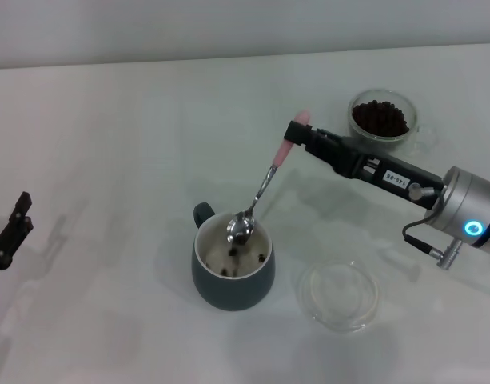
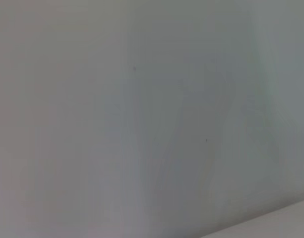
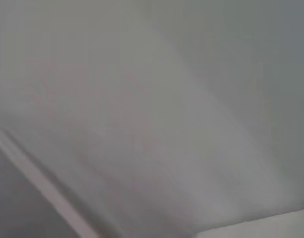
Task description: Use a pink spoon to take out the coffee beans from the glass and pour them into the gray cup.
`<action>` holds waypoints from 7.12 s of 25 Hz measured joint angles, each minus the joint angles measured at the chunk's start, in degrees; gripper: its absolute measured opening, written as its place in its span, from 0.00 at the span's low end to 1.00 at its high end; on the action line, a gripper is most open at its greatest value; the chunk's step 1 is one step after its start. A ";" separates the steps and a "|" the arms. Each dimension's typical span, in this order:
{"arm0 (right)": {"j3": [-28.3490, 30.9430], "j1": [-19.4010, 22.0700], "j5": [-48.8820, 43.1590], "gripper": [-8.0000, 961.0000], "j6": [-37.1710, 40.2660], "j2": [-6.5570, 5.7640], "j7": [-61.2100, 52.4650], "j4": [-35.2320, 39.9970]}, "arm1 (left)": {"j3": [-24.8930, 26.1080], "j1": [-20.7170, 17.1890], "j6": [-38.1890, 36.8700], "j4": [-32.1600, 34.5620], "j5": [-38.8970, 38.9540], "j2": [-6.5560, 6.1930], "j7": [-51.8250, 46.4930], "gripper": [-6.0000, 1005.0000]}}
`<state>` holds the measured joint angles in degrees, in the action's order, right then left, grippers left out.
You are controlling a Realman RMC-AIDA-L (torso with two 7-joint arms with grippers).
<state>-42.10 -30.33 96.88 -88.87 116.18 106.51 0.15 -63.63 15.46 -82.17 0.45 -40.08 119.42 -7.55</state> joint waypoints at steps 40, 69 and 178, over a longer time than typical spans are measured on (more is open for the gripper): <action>-0.37 17.61 0.93 0.16 -4.82 -2.42 -6.02 14.52 | 0.00 0.20 0.09 0.24 0.02 -0.25 0.00 0.76; -0.96 18.27 -3.68 0.16 1.27 -1.70 -6.61 9.18 | 0.00 0.27 0.88 0.43 0.20 -0.24 0.09 0.76; 19.81 12.93 0.25 0.21 17.45 -2.25 18.32 15.37 | 0.62 3.80 1.11 -1.33 15.06 0.44 -5.10 0.76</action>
<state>-22.30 -17.41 97.13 -71.42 113.93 124.83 15.52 -63.02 19.26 -81.07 -0.88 -25.01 119.86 -12.65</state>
